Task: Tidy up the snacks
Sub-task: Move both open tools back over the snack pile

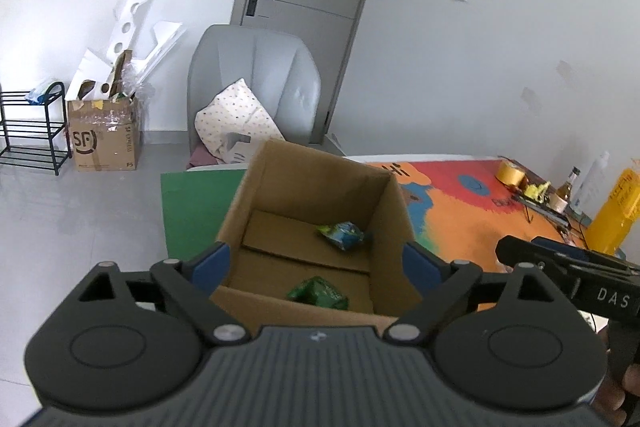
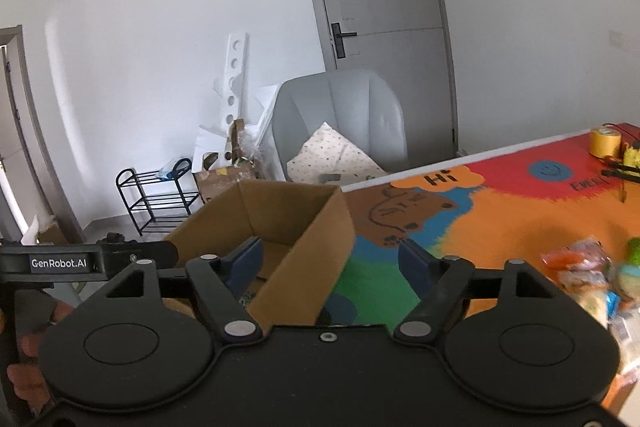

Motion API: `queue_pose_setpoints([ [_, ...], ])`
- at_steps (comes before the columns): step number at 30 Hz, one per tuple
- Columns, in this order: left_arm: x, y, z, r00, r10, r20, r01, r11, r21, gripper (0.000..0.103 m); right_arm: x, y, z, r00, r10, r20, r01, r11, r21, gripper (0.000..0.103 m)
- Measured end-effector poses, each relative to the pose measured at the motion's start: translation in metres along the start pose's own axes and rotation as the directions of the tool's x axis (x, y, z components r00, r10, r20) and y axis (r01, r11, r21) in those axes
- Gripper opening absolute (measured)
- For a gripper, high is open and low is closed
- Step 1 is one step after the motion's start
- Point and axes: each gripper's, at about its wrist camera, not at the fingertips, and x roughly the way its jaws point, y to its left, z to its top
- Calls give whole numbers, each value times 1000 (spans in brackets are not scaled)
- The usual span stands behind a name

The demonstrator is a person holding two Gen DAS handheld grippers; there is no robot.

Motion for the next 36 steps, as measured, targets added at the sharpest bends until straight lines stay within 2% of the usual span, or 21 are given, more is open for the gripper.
queue_pose_setpoints([
  [6,-4,-16,-7,1000,-10,-11,10,1000,19,93,-15,-9,-5,1000,-18,-11,18,1000,17,82],
  [15,-11,-54,-14,1000,-25,-15,26,998,50,94,-46,-33,-10,999,-45,26,44,999,28,94],
  [24,-11,-104,-32,997,-53,-47,59,990,128,94,-67,-67,-20,998,-53,30,51,996,67,98],
  [36,3,-142,-45,995,-65,-74,74,988,132,94,-76,-107,-38,996,-84,10,82,991,105,98],
])
